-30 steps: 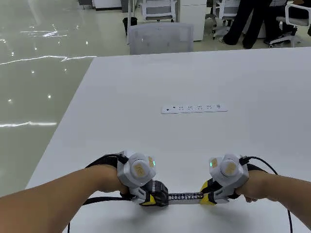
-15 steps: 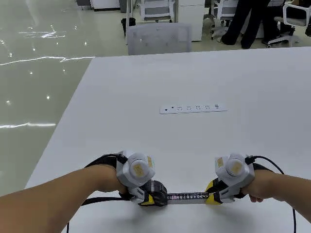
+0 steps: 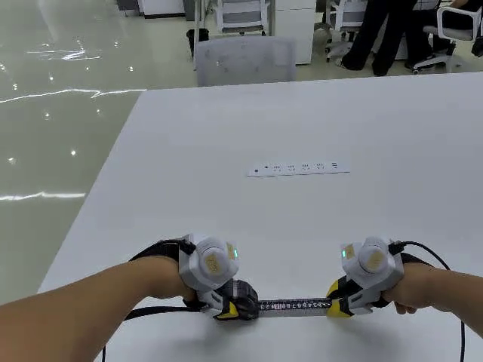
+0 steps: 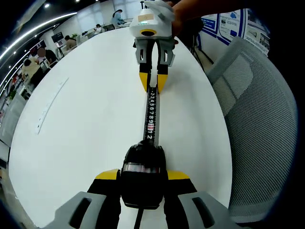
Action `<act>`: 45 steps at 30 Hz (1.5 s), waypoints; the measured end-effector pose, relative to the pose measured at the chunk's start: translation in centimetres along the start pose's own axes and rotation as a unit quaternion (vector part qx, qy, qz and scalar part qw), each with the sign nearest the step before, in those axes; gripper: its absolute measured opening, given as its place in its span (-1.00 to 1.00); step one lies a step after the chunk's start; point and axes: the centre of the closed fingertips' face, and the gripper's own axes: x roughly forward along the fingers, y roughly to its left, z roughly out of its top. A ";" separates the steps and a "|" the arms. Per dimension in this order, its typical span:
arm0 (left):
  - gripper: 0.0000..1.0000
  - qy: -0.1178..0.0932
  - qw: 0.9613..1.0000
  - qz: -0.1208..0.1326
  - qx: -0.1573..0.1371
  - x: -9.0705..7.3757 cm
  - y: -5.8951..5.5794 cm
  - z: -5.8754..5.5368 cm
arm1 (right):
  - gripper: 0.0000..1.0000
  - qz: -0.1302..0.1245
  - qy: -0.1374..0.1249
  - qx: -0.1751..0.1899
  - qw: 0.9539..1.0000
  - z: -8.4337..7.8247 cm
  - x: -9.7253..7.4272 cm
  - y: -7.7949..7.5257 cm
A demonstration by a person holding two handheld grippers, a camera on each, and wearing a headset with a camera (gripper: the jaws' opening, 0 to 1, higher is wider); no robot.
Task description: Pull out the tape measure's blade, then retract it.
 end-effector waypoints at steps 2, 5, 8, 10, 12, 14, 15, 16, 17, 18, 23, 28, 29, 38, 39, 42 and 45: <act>-0.37 -0.002 1.000 0.001 -0.004 0.0 0.0 0.0 | -0.77 -0.001 -0.001 -0.002 1.000 -0.2 -0.1 0.0; -0.37 -0.004 1.000 0.001 -0.006 0.0 0.0 0.0 | -0.77 -0.001 -0.003 0.002 1.000 -0.4 -0.3 0.0; -0.37 -0.002 1.000 0.001 -0.005 0.0 0.0 0.0 | -0.77 -0.002 -0.001 0.003 1.000 -0.6 -0.5 -0.2; -0.37 -0.002 1.000 0.000 -0.005 0.0 0.0 0.0 | -0.77 -0.001 -0.001 0.004 1.000 -0.7 -0.6 -0.2; -0.37 -0.001 1.000 -0.001 -0.005 0.0 0.0 0.0 | -0.77 -0.002 -0.001 0.005 1.000 -0.9 -0.8 -0.2; -0.37 -0.001 1.000 -0.002 -0.004 0.0 0.0 0.0 | -0.77 -0.002 0.000 0.005 1.000 -1.1 -0.9 -0.3; -0.37 -0.001 1.000 -0.002 -0.004 0.0 0.0 0.0 | -0.77 -0.002 0.000 0.005 1.000 -1.2 -0.9 -0.3; -0.37 -0.001 1.000 -0.003 -0.005 0.0 0.0 0.0 | -0.77 -0.003 0.001 0.005 1.000 -1.3 -1.0 -0.3; -0.37 -0.001 1.000 -0.003 -0.005 0.0 0.0 0.0 | -0.77 -0.004 0.002 0.005 1.000 -1.3 -1.0 -0.3; -0.37 -0.001 1.000 -0.003 -0.005 0.0 0.0 0.0 | -0.77 -0.005 0.002 0.002 1.000 -1.3 -1.1 -0.3; -0.37 -0.001 1.000 -0.005 -0.005 0.1 -0.1 0.0 | -0.77 -0.008 0.002 0.003 1.000 -1.6 -1.2 -0.3; -0.37 0.000 1.000 -0.005 -0.003 0.0 -0.1 0.0 | -0.77 -0.007 0.001 0.009 1.000 -2.0 -1.5 -0.3; -0.37 0.000 1.000 -0.005 -0.003 0.0 -0.1 0.0 | -0.77 -0.007 0.002 0.011 1.000 -2.1 -1.6 -0.3; -0.37 0.000 1.000 -0.004 -0.004 0.0 -0.1 -0.1 | -0.77 -0.010 0.009 0.020 1.000 -3.7 -2.7 -0.4; -0.37 0.001 1.000 -0.004 -0.004 0.0 -0.1 -0.1 | -0.77 -0.010 0.010 0.018 1.000 -3.8 -2.8 -0.4; -0.37 0.001 1.000 -0.003 -0.005 0.0 -0.1 -0.1 | -0.77 -0.012 0.012 0.021 1.000 -4.2 -3.1 -0.5; -0.37 0.002 1.000 -0.003 -0.005 0.0 -0.2 -0.1 | -0.77 -0.014 0.014 0.022 1.000 -4.7 -3.4 -0.7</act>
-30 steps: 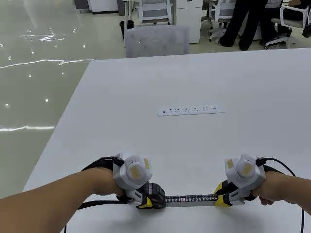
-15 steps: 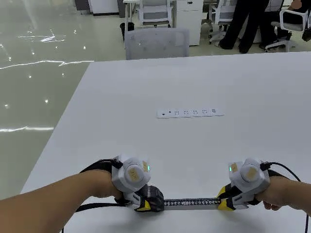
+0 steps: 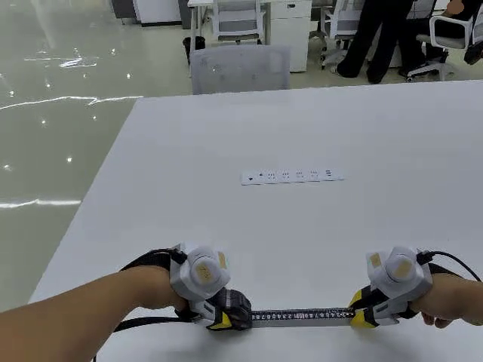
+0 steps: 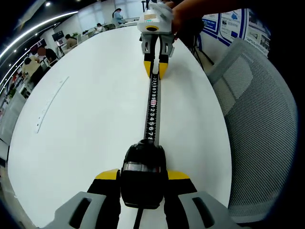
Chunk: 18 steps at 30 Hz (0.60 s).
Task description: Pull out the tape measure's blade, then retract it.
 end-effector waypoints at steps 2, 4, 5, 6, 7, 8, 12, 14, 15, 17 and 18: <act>-0.37 0.001 1.000 0.000 0.000 0.0 0.0 0.0 | -0.77 -0.002 0.002 0.000 1.000 -0.3 -0.2 0.0; -0.37 0.001 1.000 0.000 0.001 0.0 0.0 0.0 | -0.77 -0.003 0.004 0.001 1.000 -0.6 -0.4 0.0; -0.37 0.001 1.000 0.000 0.000 0.0 0.0 0.0 | -0.78 -0.004 0.005 0.000 1.000 -0.7 -0.4 -0.1; -0.37 0.002 1.000 0.000 0.000 0.0 0.0 0.0 | -0.78 -0.007 0.006 -0.001 1.000 -0.9 -0.5 -0.2; -0.37 0.002 1.000 0.000 0.000 0.0 0.0 0.0 | -0.78 -0.007 0.007 -0.001 1.000 -0.9 -0.6 -0.2; -0.37 0.001 1.000 0.000 -0.001 0.0 0.0 0.0 | -0.78 -0.006 0.007 -0.002 1.000 -1.0 -0.6 -0.2; -0.37 0.001 1.000 0.000 -0.003 0.0 0.0 -0.1 | -0.78 -0.008 0.011 0.001 1.000 -1.6 -0.8 -0.4; -0.37 0.001 1.000 0.000 -0.004 0.0 0.0 -0.1 | -0.78 -0.009 0.010 0.004 1.000 -1.9 -1.0 -0.4; -0.37 0.002 1.000 0.000 -0.004 0.0 0.0 -0.1 | -0.78 -0.009 0.011 0.004 1.000 -2.0 -1.1 -0.4; -0.36 0.002 1.000 0.000 -0.004 0.0 0.0 -0.1 | -0.78 -0.010 0.012 0.005 1.000 -2.2 -1.2 -0.5; -0.36 0.002 1.000 0.000 -0.004 0.0 0.0 -0.1 | -0.78 -0.010 0.012 0.005 1.000 -2.3 -1.3 -0.5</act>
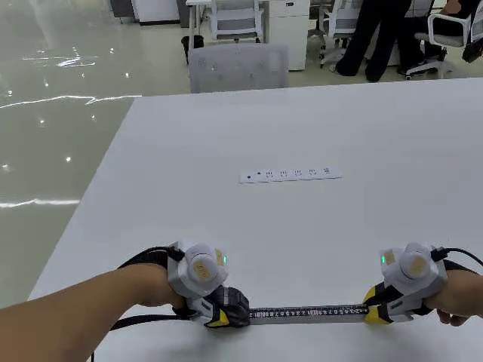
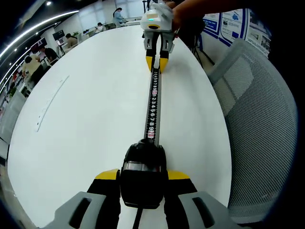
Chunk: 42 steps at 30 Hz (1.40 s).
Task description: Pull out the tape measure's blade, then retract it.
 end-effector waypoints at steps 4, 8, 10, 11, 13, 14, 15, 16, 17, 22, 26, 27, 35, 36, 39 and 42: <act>-0.36 0.000 1.000 0.000 -0.001 0.0 0.0 0.0 | -0.78 -0.002 0.001 -0.001 1.000 -0.4 -0.4 0.0; -0.36 0.000 1.000 0.001 -0.002 0.1 0.0 -0.1 | -0.78 -0.004 0.000 0.006 1.000 -0.8 -0.7 -0.2; -0.36 -0.001 1.000 0.001 -0.003 0.1 0.0 -0.1 | -0.78 -0.005 0.000 0.010 1.000 -1.0 -0.8 -0.2; -0.36 -0.001 1.000 0.001 -0.003 0.1 0.0 -0.1 | -0.77 -0.005 0.001 0.010 1.000 -1.1 -0.9 -0.2; -0.36 0.000 1.000 0.001 -0.003 0.1 0.0 -0.1 | -0.77 -0.006 0.000 0.011 1.000 -1.2 -0.9 -0.2; -0.36 0.000 1.000 0.001 -0.003 0.1 0.0 -0.1 | -0.77 -0.006 0.000 0.011 1.000 -1.1 -0.9 -0.2; -0.36 0.000 1.000 0.001 -0.003 0.1 0.0 -0.1 | -0.77 -0.005 0.000 0.012 1.000 -1.1 -0.9 -0.2; -0.36 0.000 1.000 0.001 -0.003 0.1 0.0 -0.1 | -0.77 -0.005 0.001 0.012 1.000 -1.1 -0.9 -0.2; -0.36 -0.001 1.000 0.001 -0.003 0.1 0.0 -0.1 | -0.77 -0.005 0.001 0.014 1.000 -1.1 -0.9 -0.2; -0.36 -0.003 1.000 0.002 -0.006 0.2 0.0 -0.1 | -0.76 0.000 0.009 0.012 1.000 -1.1 -0.8 -0.2; -0.36 -0.005 1.000 0.001 -0.009 0.2 0.1 -0.1 | -0.75 0.005 0.023 0.007 1.000 -1.0 -0.7 -0.2; -0.36 -0.005 1.000 0.001 -0.010 0.2 0.1 -0.1 | -0.75 0.005 0.025 0.008 1.000 -1.1 -0.7 -0.2; -0.36 -0.008 1.000 0.002 -0.012 0.2 0.1 -0.1 | -0.73 0.004 0.034 0.019 0.999 -1.1 -0.8 -0.2; -0.36 -0.009 1.000 0.002 -0.013 0.2 0.1 -0.1 | -0.73 0.006 0.040 0.016 0.999 -1.1 -0.8 -0.2; -0.35 -0.009 1.000 0.002 -0.015 0.3 0.1 -0.1 | -0.73 0.007 0.046 0.012 0.999 -1.2 -0.8 -0.2; -0.35 -0.007 1.000 0.001 -0.016 0.3 0.1 -0.1 | -0.72 0.007 0.044 0.009 0.999 -1.3 -0.8 -0.2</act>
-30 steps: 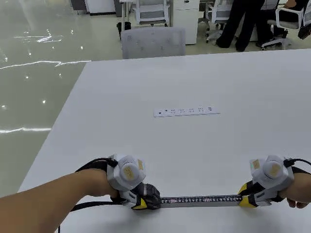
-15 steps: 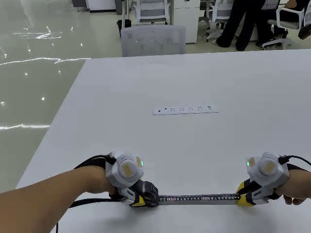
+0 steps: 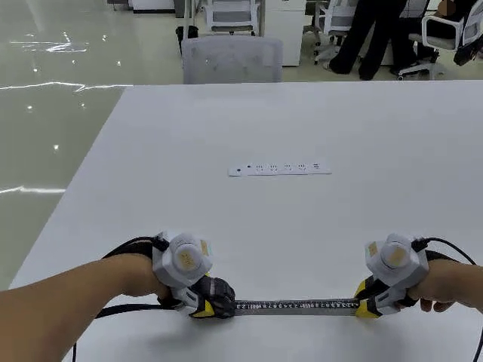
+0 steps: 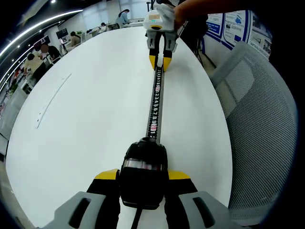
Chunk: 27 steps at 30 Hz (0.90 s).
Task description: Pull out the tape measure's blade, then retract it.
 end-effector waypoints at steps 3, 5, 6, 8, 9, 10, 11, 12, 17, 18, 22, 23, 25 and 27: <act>-0.34 -0.003 1.000 -0.001 -0.003 0.0 0.1 0.0 | -0.72 0.000 -0.004 -0.008 1.000 0.0 0.0 0.1; -0.33 -0.008 1.000 -0.002 -0.010 -0.1 0.0 0.0 | -0.72 0.000 -0.006 -0.023 1.000 0.0 0.0 0.2; -0.32 -0.008 1.000 -0.004 -0.019 -0.1 0.1 -0.1 | -0.72 0.000 -0.008 -0.010 1.000 0.0 0.0 0.1; -0.31 -0.004 1.000 -0.003 -0.022 -0.1 0.1 -0.2 | -0.72 0.001 -0.008 -0.011 1.000 0.0 0.0 0.1; -0.30 -0.001 1.000 0.001 -0.025 -0.1 0.2 -0.5 | -0.72 0.002 -0.006 -0.013 1.000 0.1 0.0 0.0; -0.25 0.001 1.000 0.011 -0.025 -0.1 0.5 -0.7 | -0.72 0.002 -0.006 -0.012 1.000 0.1 0.0 0.0; -0.15 0.007 0.999 0.031 -0.039 -0.2 1.1 -1.2 | -0.72 0.001 -0.005 -0.010 1.000 0.1 0.0 0.0; -0.05 0.016 0.998 0.031 -0.056 -0.3 1.1 -1.6 | -0.72 0.000 -0.007 -0.009 1.000 0.1 0.0 0.0; 0.37 -0.010 0.992 0.048 -0.117 -1.1 1.2 -2.0 | -0.62 -0.008 -0.042 0.056 0.998 0.2 -0.1 0.4; 0.42 -0.012 0.990 0.053 -0.130 -1.2 1.2 -2.2 | -0.57 -0.007 -0.045 0.055 0.997 0.2 -0.1 0.6; 0.76 -0.053 0.981 0.056 -0.179 -1.9 0.2 -2.0 | -0.08 -0.033 -0.039 0.050 0.997 -0.3 -0.3 0.3; 0.84 -0.058 0.979 0.055 -0.186 -2.0 0.0 -2.2 | -0.01 -0.036 -0.039 0.048 0.997 -0.5 -0.3 0.1; 0.89 -0.056 0.977 0.062 -0.199 -2.5 -0.1 -2.9 | -0.05 -0.056 -0.042 0.052 0.996 -0.8 -0.7 -0.5; 0.96 -0.082 0.969 0.083 -0.217 -3.0 0.4 -3.2 | 0.02 -0.061 -0.054 0.072 0.994 -0.9 -1.2 -0.6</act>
